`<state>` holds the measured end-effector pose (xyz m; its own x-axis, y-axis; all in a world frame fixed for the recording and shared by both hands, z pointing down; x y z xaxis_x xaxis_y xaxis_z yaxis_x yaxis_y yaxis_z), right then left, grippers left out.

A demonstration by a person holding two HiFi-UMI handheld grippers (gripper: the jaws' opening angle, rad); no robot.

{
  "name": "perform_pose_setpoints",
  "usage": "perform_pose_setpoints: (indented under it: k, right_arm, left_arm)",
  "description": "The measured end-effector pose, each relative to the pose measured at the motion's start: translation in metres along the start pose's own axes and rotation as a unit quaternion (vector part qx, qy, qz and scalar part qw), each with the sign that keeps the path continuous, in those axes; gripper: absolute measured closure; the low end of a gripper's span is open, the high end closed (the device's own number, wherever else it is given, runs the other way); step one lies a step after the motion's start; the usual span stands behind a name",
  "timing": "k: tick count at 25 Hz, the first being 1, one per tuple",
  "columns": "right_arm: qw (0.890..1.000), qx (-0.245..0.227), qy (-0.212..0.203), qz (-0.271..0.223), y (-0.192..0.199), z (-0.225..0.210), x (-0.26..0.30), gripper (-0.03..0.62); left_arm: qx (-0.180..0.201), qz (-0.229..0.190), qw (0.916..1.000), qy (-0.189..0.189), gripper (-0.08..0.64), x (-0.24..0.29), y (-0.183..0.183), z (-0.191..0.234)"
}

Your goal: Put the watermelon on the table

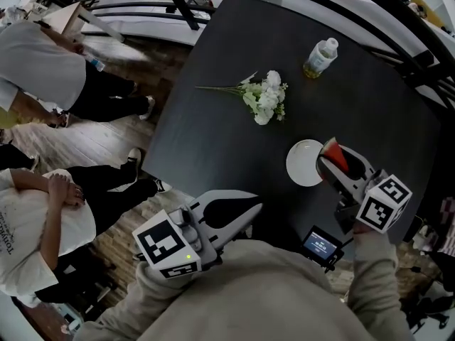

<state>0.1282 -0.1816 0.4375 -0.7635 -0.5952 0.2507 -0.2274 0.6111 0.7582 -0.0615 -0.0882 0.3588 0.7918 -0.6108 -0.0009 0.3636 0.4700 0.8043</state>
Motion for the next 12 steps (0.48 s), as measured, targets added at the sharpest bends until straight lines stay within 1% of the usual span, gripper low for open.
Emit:
perform_pose_setpoints:
  k: [12]
  right_arm:
    - [1.000,0.008,0.009,0.022,0.021,-0.025,0.008,0.390]
  left_arm:
    - [-0.007,0.006,0.9999,-0.013,0.557,0.000,0.009,0.006]
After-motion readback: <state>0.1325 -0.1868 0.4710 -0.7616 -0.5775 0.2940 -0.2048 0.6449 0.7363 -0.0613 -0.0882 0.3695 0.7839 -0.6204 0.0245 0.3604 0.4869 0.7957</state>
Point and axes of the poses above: the fingertips, and each gripper's own axes: x forward along the fingers, z to its left, y out of its underside, the point moved 4 cm from there along -x, backward along the fingers, and after that the axes turned 15 degrees about -z, right-handed, at the moved point
